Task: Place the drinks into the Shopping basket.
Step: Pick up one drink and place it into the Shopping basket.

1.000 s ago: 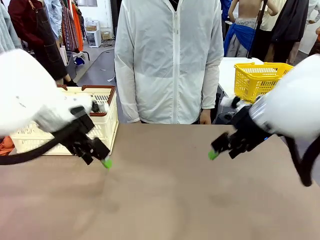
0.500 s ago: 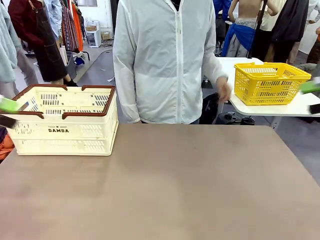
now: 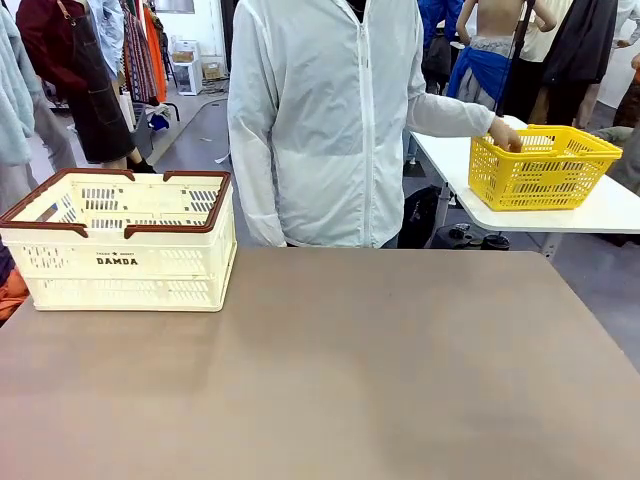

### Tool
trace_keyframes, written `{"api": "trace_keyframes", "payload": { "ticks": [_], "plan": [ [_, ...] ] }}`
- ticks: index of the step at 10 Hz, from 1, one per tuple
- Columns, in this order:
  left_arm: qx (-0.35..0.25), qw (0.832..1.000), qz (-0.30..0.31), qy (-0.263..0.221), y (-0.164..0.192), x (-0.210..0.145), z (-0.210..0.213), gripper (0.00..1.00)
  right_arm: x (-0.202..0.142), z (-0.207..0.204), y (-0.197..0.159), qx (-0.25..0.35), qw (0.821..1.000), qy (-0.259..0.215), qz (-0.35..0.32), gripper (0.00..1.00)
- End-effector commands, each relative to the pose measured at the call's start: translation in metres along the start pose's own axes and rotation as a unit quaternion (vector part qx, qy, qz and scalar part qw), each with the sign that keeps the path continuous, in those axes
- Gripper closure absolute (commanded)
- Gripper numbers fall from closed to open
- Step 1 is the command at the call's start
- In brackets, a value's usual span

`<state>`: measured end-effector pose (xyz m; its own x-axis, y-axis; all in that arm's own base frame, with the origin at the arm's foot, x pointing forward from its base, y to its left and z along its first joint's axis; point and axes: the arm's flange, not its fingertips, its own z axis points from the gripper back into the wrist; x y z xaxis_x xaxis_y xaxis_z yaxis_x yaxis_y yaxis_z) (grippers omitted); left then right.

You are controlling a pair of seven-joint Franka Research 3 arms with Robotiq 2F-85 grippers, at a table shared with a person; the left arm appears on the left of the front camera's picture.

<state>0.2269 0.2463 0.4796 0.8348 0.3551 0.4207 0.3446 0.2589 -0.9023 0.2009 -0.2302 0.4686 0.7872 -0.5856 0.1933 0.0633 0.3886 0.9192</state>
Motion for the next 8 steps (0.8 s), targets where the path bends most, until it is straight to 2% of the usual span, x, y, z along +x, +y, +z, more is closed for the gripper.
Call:
{"api": "trace_keyframes", "payload": {
  "ticks": [1, 3, 4, 8],
  "plan": [
    [-0.024, 0.999, 0.025, -0.015, 0.018, 0.008, 0.001, 0.00, -0.018, -0.019, -0.024, 0.023, 0.999, -0.017, -0.016, 0.00],
    [-0.016, 0.999, 0.038, -0.022, 0.024, 0.008, -0.006, 0.00, -0.020, -0.022, -0.024, 0.006, 0.999, -0.041, -0.011, 0.00],
    [-0.020, 0.999, 0.036, -0.023, 0.030, -0.003, 0.005, 0.00, 0.003, 0.005, -0.032, 0.007, 0.999, -0.019, -0.031, 0.00],
    [-0.020, 0.999, 0.036, -0.023, 0.030, -0.003, 0.005, 0.00, 0.003, 0.005, -0.032, 0.007, 0.999, -0.019, -0.031, 0.00]
  ]
}}
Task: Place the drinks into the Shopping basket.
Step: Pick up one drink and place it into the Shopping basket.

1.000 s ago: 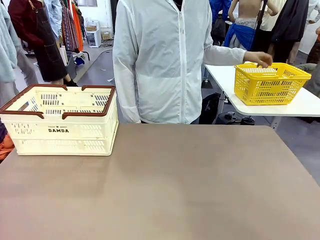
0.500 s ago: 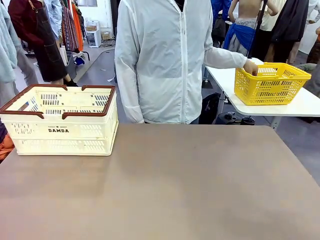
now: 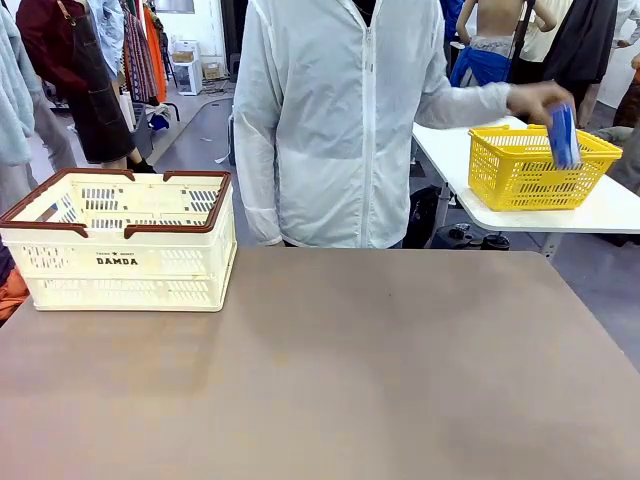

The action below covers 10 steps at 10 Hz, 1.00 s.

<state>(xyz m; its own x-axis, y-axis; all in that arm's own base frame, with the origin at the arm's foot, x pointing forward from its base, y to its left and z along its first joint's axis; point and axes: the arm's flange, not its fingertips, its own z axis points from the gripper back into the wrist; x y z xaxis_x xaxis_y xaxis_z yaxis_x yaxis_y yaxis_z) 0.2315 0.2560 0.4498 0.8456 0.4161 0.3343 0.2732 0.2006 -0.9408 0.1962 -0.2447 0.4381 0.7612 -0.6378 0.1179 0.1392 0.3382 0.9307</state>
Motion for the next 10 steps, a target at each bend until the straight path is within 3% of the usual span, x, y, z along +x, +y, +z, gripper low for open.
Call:
{"api": "trace_keyframes", "payload": {
  "ticks": [1, 10],
  "plan": [
    [-0.009, 1.000, -0.013, -0.001, -0.0011, 0.0024, 0.0014, 0.00, 0.0035, 0.0027, 0.0025, 0.012, 1.000, -0.005, 0.014, 0.00],
    [-0.009, 1.000, -0.013, -0.001, -0.0011, 0.0024, 0.0014, 0.00, 0.0035, 0.0027, 0.0025, 0.012, 1.000, -0.005, 0.014, 0.00]
  ]
}}
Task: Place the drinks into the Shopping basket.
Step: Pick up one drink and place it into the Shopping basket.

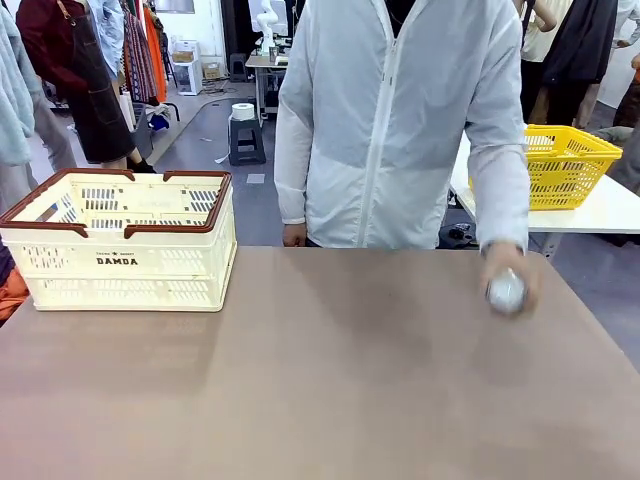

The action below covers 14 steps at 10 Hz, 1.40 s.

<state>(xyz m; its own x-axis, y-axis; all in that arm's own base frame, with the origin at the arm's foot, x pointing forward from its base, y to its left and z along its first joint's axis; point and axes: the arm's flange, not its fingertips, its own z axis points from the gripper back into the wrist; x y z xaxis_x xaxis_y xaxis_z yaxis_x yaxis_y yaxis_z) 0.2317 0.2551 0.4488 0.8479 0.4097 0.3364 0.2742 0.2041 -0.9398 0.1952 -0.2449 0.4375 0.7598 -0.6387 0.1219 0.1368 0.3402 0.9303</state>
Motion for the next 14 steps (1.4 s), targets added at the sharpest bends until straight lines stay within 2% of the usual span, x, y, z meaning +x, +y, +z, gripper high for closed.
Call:
{"api": "trace_keyframes", "payload": {
  "ticks": [1, 14],
  "plan": [
    [-0.010, 1.000, -0.011, -0.004, -0.0019, 0.0029, 0.0023, 0.00, 0.0042, 0.0021, 0.0033, 0.012, 1.000, -0.004, 0.013, 0.00],
    [-0.010, 1.000, -0.011, -0.004, -0.0019, 0.0029, 0.0023, 0.00, 0.0042, 0.0021, 0.0033, 0.012, 1.000, -0.004, 0.013, 0.00]
  ]
}}
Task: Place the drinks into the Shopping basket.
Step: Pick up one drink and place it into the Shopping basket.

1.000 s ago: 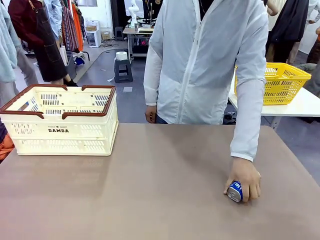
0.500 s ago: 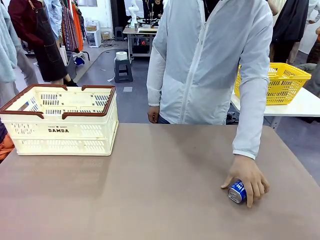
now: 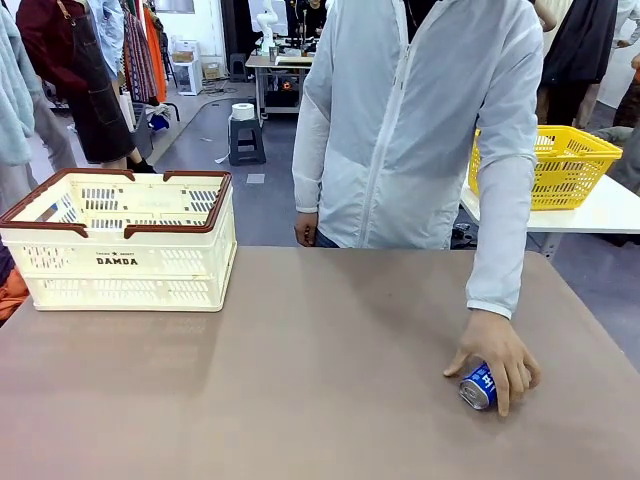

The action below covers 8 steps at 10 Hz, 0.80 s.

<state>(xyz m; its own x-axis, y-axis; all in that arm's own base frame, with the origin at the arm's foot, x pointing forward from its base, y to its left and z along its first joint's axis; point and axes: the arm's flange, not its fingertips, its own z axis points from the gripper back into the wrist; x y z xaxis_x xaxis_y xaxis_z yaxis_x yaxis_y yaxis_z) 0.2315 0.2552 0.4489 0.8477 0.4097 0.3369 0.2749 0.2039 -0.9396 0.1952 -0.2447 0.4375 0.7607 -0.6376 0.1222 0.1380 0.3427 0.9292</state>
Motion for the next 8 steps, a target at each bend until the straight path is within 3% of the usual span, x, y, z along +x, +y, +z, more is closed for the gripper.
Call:
{"api": "trace_keyframes", "payload": {
  "ticks": [1, 2, 5, 6, 7, 8],
  "plan": [
    [-0.010, 1.000, -0.011, -0.004, -0.002, 0.003, 0.002, 0.00, 0.004, 0.002, 0.003, 0.013, 1.000, -0.004, 0.012, 0.00],
    [-0.010, 1.000, -0.011, -0.004, -0.002, 0.003, 0.002, 0.00, 0.000, 0.000, 0.000, 0.000, 1.000, 0.000, 0.000, 0.00],
    [-0.010, 1.000, -0.011, -0.004, -0.002, 0.003, 0.002, 0.00, 0.006, -0.096, 0.048, -0.149, 0.981, 0.105, 0.062, 0.00],
    [-0.010, 1.000, -0.011, -0.004, -0.002, 0.003, 0.002, 0.00, 0.011, -0.081, 0.045, -0.122, 0.985, 0.110, 0.054, 0.00],
    [-0.010, 1.000, -0.011, -0.004, -0.002, 0.003, 0.002, 0.00, 0.022, -0.031, 0.032, -0.074, 0.996, 0.053, 0.026, 0.00],
    [-0.010, 1.000, -0.011, -0.004, -0.002, 0.003, 0.002, 0.00, 0.027, 0.021, 0.013, -0.056, 0.998, 0.034, -0.006, 0.00]
  ]
}}
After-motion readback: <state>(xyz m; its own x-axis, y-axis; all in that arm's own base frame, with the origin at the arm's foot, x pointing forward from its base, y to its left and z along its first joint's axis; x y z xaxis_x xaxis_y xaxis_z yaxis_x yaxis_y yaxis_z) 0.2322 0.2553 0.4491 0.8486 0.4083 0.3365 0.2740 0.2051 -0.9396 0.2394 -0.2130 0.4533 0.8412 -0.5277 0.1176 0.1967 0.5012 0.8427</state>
